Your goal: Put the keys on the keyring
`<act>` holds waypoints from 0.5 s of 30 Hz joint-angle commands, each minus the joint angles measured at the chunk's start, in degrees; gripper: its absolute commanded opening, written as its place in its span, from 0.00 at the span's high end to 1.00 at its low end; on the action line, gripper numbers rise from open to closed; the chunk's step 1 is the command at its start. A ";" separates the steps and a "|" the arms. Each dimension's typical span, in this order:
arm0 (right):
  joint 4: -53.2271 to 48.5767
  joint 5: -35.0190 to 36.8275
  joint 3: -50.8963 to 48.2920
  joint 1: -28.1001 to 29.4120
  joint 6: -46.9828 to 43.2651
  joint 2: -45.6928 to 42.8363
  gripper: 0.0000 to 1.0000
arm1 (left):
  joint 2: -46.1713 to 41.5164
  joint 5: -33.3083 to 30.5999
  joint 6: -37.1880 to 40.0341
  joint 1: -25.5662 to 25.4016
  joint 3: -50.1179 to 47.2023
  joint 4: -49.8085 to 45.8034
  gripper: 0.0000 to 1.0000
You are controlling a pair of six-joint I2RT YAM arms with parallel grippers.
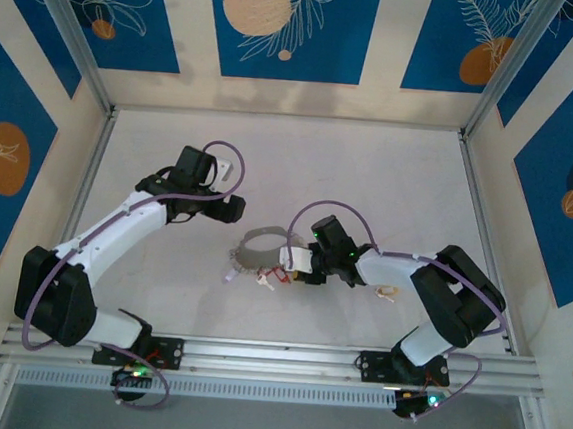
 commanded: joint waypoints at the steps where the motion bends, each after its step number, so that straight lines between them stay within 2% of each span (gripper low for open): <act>1: -0.58 -2.98 -1.22 0.24 -0.72 -0.95 0.68 | -0.01 -1.18 1.62 -0.32 1.59 -1.21 0.03; 9: 0.20 -5.38 -2.45 0.59 -1.83 -2.54 0.71 | -0.01 -0.97 2.02 -0.31 1.90 -1.55 0.02; 15: 4.51 -5.21 -4.75 1.58 1.67 -6.78 0.67 | -0.23 -1.22 2.28 -0.36 1.80 -1.71 0.02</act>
